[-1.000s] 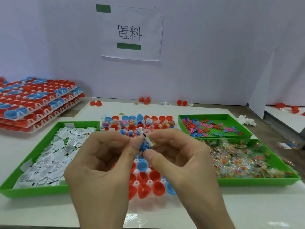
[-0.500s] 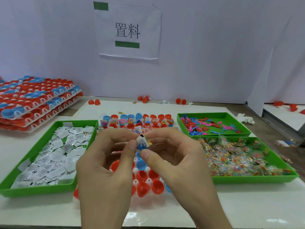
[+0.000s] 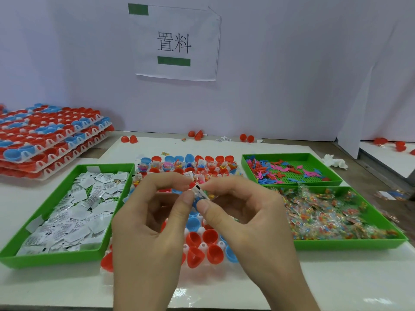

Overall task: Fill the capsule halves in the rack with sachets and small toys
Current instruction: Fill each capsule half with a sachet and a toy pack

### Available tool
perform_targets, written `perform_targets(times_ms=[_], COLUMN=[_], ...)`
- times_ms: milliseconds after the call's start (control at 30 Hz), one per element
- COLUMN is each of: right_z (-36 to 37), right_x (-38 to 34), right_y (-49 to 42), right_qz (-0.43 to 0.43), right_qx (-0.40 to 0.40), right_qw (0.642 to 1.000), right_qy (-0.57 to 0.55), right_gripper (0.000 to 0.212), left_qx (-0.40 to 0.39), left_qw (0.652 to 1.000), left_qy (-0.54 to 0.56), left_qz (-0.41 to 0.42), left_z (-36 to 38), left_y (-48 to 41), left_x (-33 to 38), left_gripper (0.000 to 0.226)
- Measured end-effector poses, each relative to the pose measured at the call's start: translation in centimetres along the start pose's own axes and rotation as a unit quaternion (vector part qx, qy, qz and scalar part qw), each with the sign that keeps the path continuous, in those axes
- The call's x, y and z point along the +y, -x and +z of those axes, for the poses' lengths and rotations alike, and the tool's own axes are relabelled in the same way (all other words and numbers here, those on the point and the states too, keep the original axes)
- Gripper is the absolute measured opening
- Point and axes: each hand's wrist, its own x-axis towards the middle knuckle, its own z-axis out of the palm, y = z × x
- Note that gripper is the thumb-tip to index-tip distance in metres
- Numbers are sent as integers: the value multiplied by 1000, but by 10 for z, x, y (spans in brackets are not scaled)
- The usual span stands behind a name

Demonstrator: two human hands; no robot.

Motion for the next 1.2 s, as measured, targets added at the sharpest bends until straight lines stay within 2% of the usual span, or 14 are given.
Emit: perform_targets(times_ms=[233,400,600,767,833,867,967,1067,1200], right_z=[-3,-5,-7,-11,-18,-24,-45,-57,-55], right_x=[2,4,7,9,14,17,24,29,32], right_y=[1,0,-2,-4,-6,-7,-11,-13,-12], right_qz=[23,26,20,19,18,21,29,27,32], right_qx=[-1,-13,-6,-2,41,70,148,191,185], right_qw=[999,999,999,1000,999,997,989,981,982], right_qy=[-30,-44,-29,-1,12,12,1,-7,-3], right_gripper=[22,22,28,33,37,36,27,23,21], left_qx=[-1,-5,-43,-30,-27,-34,-89,-153,-222], left_qw=[999,999,995,995,995,991,953,923,893], left_qy=[28,23,36,24,-37,-108,-286,-350,-389], left_qz=[-44,-39,-79,-93,-88,-75,-47,-49,-50], left_z=[-3,-4,-9,-9,-13,-16,-22,-23,-15], left_y=[-2,-1,-3,-5,-11,-16,-31,-43,-49], left_x=[2,3,-2,-9,-21,-29,-44,-54,-62], left_gripper=[11,11,24,17,16,22,31,28,21])
